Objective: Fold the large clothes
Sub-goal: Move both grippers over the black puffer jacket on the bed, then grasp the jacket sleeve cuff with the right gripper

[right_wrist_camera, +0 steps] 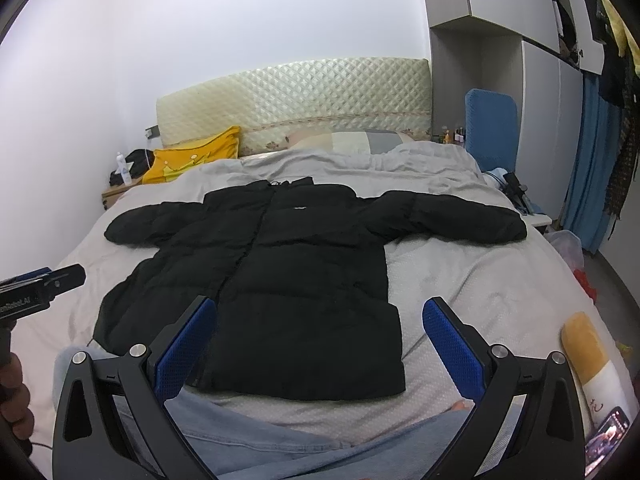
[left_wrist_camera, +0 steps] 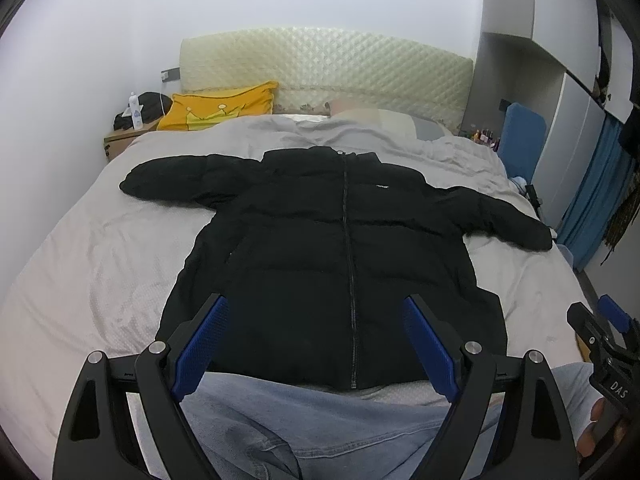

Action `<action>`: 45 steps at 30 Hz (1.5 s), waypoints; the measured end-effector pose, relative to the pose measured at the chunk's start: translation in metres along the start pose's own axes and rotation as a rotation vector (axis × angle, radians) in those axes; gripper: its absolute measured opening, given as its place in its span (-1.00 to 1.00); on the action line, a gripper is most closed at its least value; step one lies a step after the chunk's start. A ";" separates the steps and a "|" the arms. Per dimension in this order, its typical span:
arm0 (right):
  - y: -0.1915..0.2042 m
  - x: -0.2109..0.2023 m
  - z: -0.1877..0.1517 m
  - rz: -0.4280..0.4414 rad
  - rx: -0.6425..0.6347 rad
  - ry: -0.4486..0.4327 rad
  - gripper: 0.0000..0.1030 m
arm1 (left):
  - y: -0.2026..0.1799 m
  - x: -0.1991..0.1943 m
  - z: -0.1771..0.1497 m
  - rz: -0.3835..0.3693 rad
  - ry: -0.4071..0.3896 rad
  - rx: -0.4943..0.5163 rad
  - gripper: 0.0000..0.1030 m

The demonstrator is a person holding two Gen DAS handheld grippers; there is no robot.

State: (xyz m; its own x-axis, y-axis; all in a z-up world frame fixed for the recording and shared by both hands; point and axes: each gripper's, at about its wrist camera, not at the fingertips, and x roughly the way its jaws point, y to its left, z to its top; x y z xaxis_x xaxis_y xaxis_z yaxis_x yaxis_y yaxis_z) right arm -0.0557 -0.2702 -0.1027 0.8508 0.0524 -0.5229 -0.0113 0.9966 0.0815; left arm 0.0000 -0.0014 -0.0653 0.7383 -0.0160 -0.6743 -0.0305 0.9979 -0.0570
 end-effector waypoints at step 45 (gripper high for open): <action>-0.099 0.084 0.056 -0.099 0.133 -0.042 0.99 | -0.020 0.133 0.074 -0.057 -0.030 0.081 0.72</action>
State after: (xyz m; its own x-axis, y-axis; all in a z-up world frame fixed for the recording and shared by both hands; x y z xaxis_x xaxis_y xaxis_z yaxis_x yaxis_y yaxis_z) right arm 0.0459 -0.3682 -0.1074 0.8655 -0.0511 -0.4984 0.1411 0.9794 0.1446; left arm 0.1486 -0.0186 -0.0999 0.7569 -0.0725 -0.6495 0.0658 0.9972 -0.0347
